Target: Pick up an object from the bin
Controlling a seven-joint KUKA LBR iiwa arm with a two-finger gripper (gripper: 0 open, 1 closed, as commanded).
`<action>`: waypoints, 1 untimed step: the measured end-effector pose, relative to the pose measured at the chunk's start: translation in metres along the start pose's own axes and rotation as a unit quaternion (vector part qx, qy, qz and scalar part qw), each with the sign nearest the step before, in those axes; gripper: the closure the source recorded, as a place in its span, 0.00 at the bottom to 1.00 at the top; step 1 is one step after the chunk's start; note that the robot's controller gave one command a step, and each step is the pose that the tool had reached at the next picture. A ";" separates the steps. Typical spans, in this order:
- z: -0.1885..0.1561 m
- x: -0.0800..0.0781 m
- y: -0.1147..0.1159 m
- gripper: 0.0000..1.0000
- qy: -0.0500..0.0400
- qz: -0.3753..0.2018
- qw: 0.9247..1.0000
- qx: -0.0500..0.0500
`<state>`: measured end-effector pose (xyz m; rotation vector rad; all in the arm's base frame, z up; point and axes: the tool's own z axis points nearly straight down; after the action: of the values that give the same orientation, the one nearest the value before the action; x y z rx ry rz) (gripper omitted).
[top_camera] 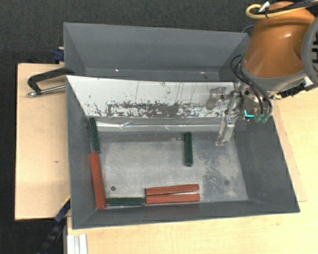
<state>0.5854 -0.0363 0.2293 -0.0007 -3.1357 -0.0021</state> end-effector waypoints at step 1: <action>-0.005 -0.001 0.000 0.00 -0.005 -0.001 1.000 0.000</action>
Offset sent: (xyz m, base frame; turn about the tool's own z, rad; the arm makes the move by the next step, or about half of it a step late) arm 0.0115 0.0254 -0.1593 -0.5535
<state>0.5869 -0.0362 0.2342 0.0010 -3.1447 -0.0011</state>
